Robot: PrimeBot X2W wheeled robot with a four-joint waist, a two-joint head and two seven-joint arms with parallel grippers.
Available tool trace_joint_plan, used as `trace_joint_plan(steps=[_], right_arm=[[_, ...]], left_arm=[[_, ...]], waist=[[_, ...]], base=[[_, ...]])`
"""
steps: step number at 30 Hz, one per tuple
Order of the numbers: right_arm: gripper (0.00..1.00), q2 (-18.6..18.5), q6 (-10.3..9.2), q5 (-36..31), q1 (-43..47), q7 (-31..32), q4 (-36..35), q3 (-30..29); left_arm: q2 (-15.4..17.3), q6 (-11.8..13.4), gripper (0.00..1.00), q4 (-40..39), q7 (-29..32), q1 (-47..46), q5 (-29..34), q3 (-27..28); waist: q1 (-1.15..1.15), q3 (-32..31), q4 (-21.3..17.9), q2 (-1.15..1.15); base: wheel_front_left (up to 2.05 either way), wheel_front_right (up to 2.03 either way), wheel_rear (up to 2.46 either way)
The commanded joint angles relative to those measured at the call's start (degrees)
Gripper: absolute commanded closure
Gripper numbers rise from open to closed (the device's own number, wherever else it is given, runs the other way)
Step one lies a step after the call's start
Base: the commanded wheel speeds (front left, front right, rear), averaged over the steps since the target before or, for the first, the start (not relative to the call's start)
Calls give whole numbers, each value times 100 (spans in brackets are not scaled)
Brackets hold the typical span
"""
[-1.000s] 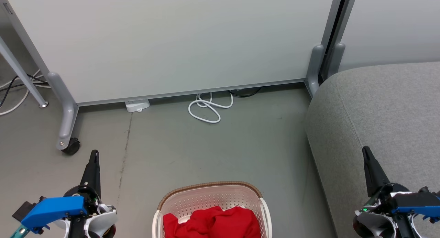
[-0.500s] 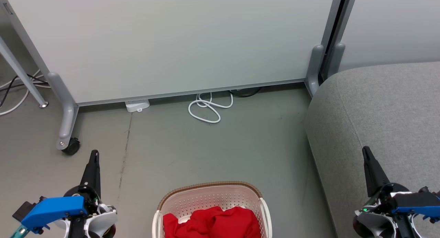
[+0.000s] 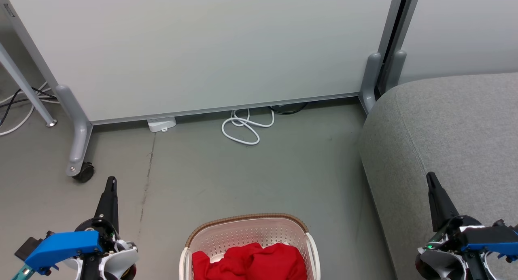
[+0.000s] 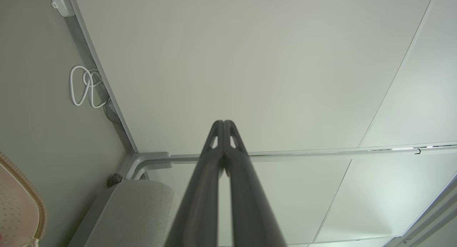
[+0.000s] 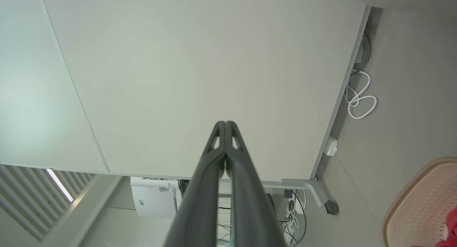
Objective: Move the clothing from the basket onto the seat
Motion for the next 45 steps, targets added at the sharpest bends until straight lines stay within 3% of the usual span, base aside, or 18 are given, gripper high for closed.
trace_joint_plan(steps=[1, 5, 6, 15, 23, 45], right_arm=[[100, -14, 5, 16, -61, 11, 6, -4], [100, -14, 5, 16, -62, 11, 6, -4], [0, 2, 0, -2, 9, -3, 18, 3], [0, 18, -7, -156, 94, -201, 130, 111], [0, 14, -6, -671, 49, -420, 45, 140], [0, 3, -2, -3479, 1, -933, -465, 454]], left_arm=[[-6, -25, 100, -22, 17, -59, -14, 11], [-6, -25, 100, -22, 17, -59, -14, 11], [-1, 1, 0, 21, -7, 8, 1, -3], [-19, 1, 0, 81, -205, 112, 206, -98], [-15, 0, 0, -26, -424, 43, 806, -143], [-5, 392, 0, -370, -936, -87, 3809, -732]], waist=[[0, 0, 0, 0], [0, 0, 0, 0], [0, 0, 0, 0], [0, 9, 3, 0], [0, 26, 9, 0], [0, 69, 44, 0]], base=[[0, 0, 0], [0, 0, 0], [0, 0, 0], [0, 0, 0], [0, 0, 0], [0, 0, 0]])
